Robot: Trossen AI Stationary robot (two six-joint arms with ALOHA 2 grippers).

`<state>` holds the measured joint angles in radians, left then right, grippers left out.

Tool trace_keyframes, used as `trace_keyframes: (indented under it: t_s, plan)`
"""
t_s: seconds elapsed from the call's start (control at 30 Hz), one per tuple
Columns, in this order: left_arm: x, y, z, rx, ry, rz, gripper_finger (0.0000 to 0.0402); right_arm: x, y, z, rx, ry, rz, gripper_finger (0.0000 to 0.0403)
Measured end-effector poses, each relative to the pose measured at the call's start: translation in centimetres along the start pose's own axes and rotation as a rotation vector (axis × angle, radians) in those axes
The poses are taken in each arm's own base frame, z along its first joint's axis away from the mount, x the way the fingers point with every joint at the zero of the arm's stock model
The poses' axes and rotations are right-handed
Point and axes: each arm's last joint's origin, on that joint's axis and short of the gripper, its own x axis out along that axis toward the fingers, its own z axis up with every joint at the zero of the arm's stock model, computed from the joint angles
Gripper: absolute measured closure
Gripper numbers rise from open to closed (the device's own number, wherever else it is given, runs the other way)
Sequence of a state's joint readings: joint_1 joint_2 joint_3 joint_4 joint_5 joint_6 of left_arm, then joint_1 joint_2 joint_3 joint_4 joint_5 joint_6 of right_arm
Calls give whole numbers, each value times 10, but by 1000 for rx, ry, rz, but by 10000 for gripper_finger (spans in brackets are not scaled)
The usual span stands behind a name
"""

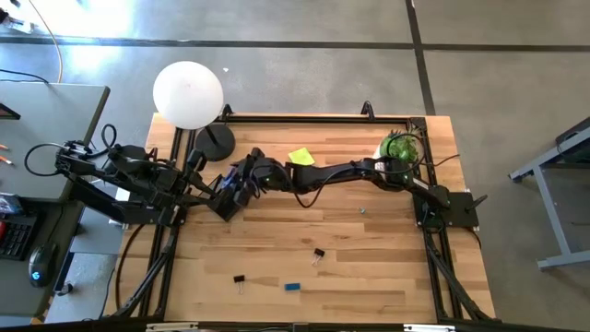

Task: Pick and place office supplies into organizer
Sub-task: Put the blue scissor into the black mesh desk organizer

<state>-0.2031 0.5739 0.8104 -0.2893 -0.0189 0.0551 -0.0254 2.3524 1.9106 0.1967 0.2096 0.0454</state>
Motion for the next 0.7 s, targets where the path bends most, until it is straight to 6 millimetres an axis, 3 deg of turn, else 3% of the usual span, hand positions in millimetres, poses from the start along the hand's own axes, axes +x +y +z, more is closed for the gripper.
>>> trace_keyframes:
  t_s: [0.13, 0.27, 0.4, 0.7]
  plan:
    - [0, 0, 0, 0, 0, 0, 341, 0, 3, 2, 5, -21, 41, 107]
    - [0, 0, 0, 0, 0, 0, 341, 0, 5, 1, 4, -7, 191, 107]
    - [0, 0, 0, 0, 0, 0, 341, 0, 2, -1, 29, 5, 56, 107]
    - [0, 0, 0, 0, 3, 0, 341, -3, 10, -16, -12, 167, 212, 107]
